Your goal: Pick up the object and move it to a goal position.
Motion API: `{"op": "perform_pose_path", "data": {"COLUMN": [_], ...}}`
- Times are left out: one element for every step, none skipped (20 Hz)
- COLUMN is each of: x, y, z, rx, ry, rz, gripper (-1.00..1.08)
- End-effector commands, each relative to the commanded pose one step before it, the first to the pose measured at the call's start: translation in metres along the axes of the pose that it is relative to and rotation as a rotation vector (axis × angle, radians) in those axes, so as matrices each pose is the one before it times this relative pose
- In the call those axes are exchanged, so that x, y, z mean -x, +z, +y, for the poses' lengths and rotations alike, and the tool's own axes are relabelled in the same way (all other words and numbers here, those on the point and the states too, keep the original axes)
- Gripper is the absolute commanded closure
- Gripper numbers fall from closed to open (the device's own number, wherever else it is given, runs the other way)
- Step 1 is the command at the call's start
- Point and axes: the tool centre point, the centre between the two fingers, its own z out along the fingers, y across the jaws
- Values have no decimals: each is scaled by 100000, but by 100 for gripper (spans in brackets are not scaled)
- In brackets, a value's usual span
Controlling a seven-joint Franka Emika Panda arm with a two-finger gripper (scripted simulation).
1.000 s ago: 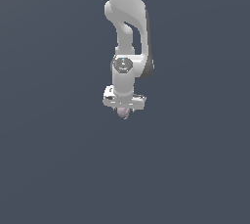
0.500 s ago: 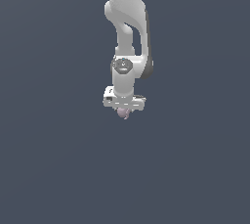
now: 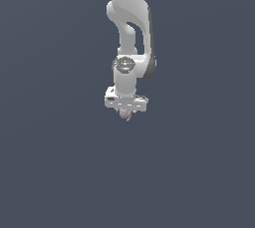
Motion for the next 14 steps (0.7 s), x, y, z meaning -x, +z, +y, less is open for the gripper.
{"op": "perform_pose_path", "data": {"x": [-94, -32, -36, -40, -44, -48, -52, -56, -65, -65, -69, -74, -79, -84], "y": [-919, -484, -543, -601, -657, -712, -765, -817, -853, -916, -964, -1012, -1059, -1099], "z": [210, 111, 125, 138, 150, 163, 175, 186, 210, 208, 219, 229, 239, 248], "rx": [-9, 0, 0, 0, 0, 0, 0, 0, -35, 0, 0, 0, 0, 0], "ry": [24, 0, 0, 0, 0, 0, 0, 0, 17, 0, 0, 0, 0, 0], "rz": [113, 0, 0, 0, 0, 0, 0, 0, -29, 0, 0, 0, 0, 0], "gripper": [108, 108, 108, 108, 108, 108, 108, 108, 108, 108, 108, 108, 108, 108]}}
